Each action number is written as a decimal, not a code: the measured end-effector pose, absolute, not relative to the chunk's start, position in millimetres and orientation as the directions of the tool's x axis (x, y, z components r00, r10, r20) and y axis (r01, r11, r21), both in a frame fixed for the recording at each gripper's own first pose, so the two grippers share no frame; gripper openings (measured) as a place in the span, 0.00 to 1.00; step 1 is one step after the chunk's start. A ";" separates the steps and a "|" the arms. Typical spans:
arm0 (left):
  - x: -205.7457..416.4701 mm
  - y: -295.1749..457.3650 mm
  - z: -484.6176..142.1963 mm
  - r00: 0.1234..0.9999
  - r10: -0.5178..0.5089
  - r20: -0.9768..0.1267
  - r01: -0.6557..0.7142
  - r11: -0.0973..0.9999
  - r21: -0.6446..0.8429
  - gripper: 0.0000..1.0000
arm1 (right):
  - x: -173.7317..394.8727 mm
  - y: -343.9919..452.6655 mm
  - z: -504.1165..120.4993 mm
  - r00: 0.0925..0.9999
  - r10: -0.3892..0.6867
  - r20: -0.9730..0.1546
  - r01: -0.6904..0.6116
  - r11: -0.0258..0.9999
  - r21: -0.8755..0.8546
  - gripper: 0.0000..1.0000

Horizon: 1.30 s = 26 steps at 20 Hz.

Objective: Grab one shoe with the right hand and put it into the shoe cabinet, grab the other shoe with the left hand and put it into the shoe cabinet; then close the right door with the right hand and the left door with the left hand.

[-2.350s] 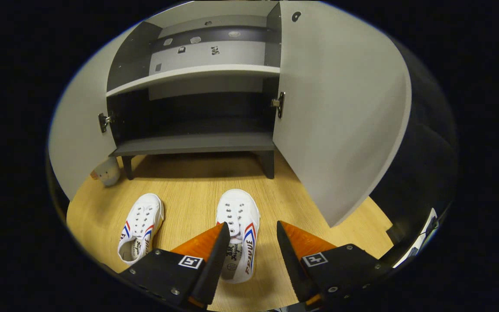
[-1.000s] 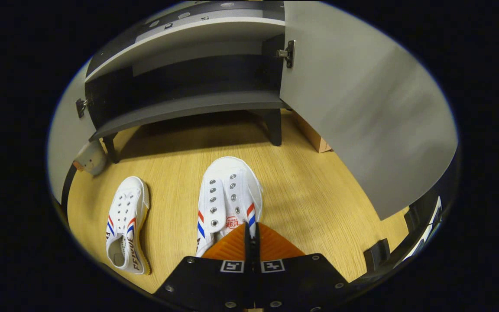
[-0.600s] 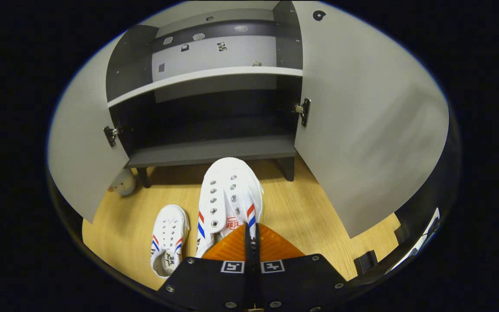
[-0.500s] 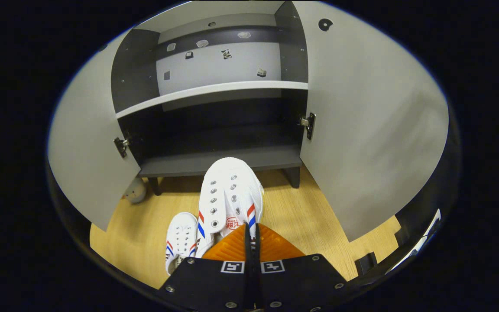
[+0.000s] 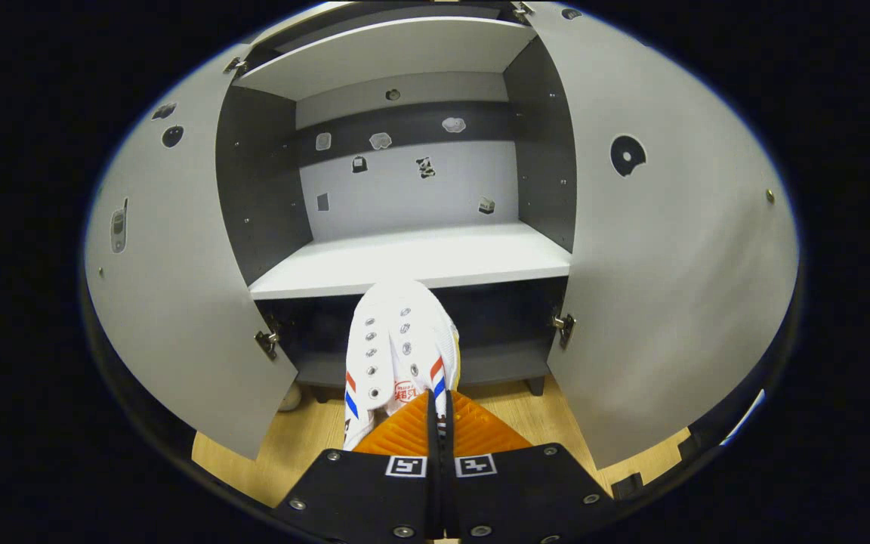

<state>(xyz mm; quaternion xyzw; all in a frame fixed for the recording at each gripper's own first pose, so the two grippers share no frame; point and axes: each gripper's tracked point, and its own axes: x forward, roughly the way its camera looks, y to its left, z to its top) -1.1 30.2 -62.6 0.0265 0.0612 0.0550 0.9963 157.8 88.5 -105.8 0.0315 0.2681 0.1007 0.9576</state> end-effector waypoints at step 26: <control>19.9 65.6 -61.2 0.968 0.228 -0.108 -0.221 0.973 0.073 0.97 | 413.3 117.9 -66.7 0.828 0.140 -0.543 -0.057 0.984 0.168 0.00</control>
